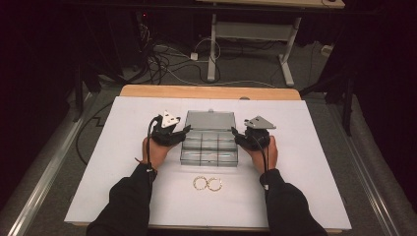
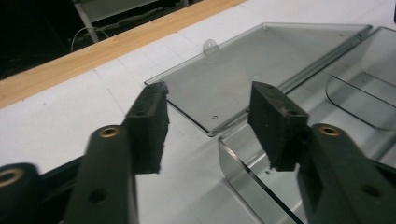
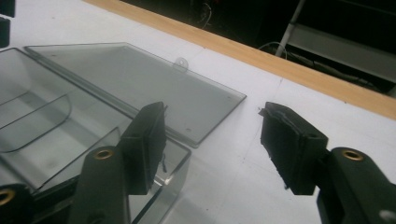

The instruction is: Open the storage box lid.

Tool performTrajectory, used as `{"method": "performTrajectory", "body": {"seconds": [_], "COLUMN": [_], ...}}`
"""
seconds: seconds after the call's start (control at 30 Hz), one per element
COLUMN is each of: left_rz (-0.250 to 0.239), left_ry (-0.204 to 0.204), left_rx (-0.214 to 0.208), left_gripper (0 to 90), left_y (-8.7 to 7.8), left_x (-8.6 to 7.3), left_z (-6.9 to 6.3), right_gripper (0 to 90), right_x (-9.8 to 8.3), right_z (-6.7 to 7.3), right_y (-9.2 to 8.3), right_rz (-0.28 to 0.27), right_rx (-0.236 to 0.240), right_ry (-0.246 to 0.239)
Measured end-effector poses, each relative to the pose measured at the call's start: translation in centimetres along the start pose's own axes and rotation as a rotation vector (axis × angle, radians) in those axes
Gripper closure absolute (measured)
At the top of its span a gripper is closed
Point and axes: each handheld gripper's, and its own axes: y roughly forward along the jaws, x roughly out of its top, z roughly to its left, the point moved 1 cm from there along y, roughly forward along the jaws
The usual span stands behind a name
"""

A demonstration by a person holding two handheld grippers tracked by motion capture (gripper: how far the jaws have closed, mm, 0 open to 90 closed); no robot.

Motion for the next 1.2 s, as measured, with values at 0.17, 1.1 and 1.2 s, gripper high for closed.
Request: {"method": "performTrajectory", "body": {"seconds": [0.17, 1.1, 1.2], "left_rz": [-0.006, 0.044, 0.084], "left_ry": [0.068, 0.207, 0.223], "left_rx": [-0.021, -0.266, -0.313], "left_gripper": [35.6, 17.7, 17.6], "left_y": [-2.0, -10.0, -9.5], "left_x": [0.2, -5.4, -6.0], "left_z": [-1.0, -7.3, -8.6], "right_gripper": [35.5, 24.6, 24.0], "right_x": [0.3, -4.0, -4.7], "right_z": [0.1, 1.3, 1.8], "right_y": [-1.7, -12.5, -13.6], "right_rz": [-0.027, -0.070, -0.080], "right_rx": [0.019, 0.155, 0.160], "right_ry": [0.008, -0.020, -0.026]}}
